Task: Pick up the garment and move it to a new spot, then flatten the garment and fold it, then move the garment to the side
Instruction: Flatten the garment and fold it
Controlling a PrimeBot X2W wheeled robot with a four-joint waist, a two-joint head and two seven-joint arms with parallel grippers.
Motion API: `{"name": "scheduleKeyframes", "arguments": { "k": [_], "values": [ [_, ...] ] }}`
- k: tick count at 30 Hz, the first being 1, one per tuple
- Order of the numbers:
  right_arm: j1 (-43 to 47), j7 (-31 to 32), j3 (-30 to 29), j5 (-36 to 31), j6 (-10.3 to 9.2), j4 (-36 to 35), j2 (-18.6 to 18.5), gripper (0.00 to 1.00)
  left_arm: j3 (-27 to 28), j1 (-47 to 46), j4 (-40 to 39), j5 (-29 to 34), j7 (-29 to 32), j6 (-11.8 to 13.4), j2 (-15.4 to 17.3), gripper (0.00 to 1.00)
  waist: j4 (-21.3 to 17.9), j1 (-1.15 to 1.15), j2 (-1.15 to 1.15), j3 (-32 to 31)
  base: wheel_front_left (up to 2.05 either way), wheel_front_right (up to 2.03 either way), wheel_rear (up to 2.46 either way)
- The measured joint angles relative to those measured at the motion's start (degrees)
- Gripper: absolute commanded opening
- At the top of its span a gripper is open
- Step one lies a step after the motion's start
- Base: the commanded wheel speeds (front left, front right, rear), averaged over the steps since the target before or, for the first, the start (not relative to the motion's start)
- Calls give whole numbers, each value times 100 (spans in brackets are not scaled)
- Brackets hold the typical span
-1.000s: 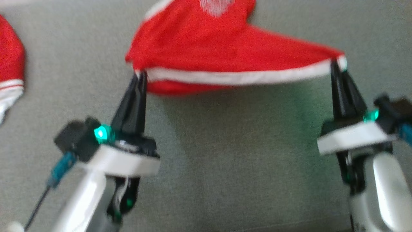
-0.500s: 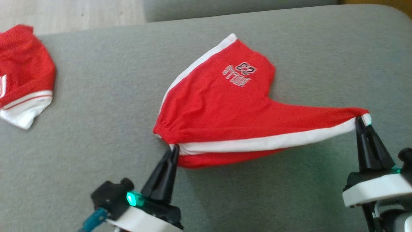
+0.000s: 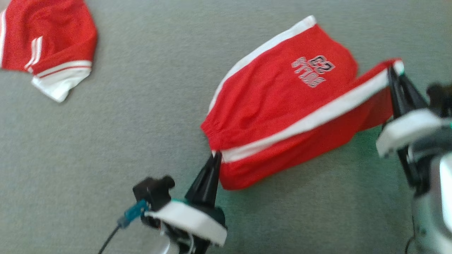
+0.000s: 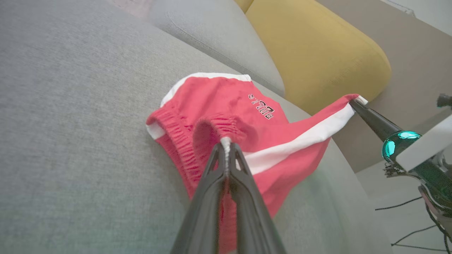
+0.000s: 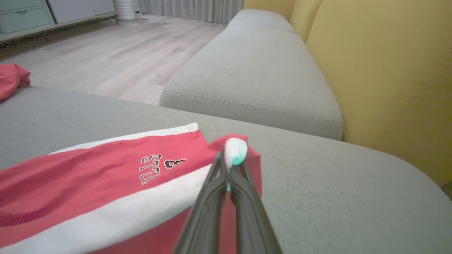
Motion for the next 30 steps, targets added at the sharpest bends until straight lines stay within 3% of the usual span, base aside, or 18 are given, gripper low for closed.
{"name": "scheduleKeyframes", "arguments": {
  "k": [8, 13, 19, 20, 21, 22, 23, 24, 25, 30],
  "values": [
    [-1770, 427, 515, 25, 0, 1474, -504, 0, 167, -982, 675, -231, -38, -75, -316, 0, 430, 0, 0, 365, 0, 0, 0],
    [-2875, 601, 939, 69, 0, 2605, -590, 0, 224, -1530, 1259, -461, -43, -68, -441, 0, 613, 0, 0, 667, 0, 0, 0],
    [-3482, 450, 1106, 53, 0, 3485, -610, 0, 229, -1840, 1600, -653, -260, -66, -508, 0, 740, 0, 0, 840, 0, 0, 0],
    [-3561, 381, 1127, 30, 0, 3600, -595, 13, 230, -1868, 1630, -668, -337, -46, -509, 0, 751, 0, 0, 850, 0, 0, 0],
    [-3632, 314, 1138, 18, 0, 3711, -572, 45, 231, -1891, 1661, -681, -416, -9, -514, 0, 761, -1, 0, 856, 0, 0, 0],
    [-3694, 243, 1141, 18, 0, 3821, -550, 100, 231, -1910, 1704, -683, -491, 33, -520, 0, 767, -1, 0, 857, 0, 0, 0],
    [-3745, 170, 1158, 18, 0, 3930, -533, 100, 227, -1929, 1746, -694, -556, 41, -522, 11, 770, -1, 0, 854, 0, 0, 0],
    [-3788, 102, 1177, 18, 0, 4032, -531, 100, 209, -1957, 1786, -698, -605, 46, -521, 60, 772, -1, 0, 848, 0, 0, 0],
    [-3811, 18, 1176, 18, 0, 4113, -526, 100, 183, -1980, 1800, -698, -653, 86, -521, 100, 772, -1, 0, 839, 0, 0, 0],
    [-3885, -305, 1180, 27, 0, 4448, -525, 100, 113, -1996, 1849, -703, -756, 137, -523, 100, 741, -1, 0, 753, 0, 0, 0]
  ]
}}
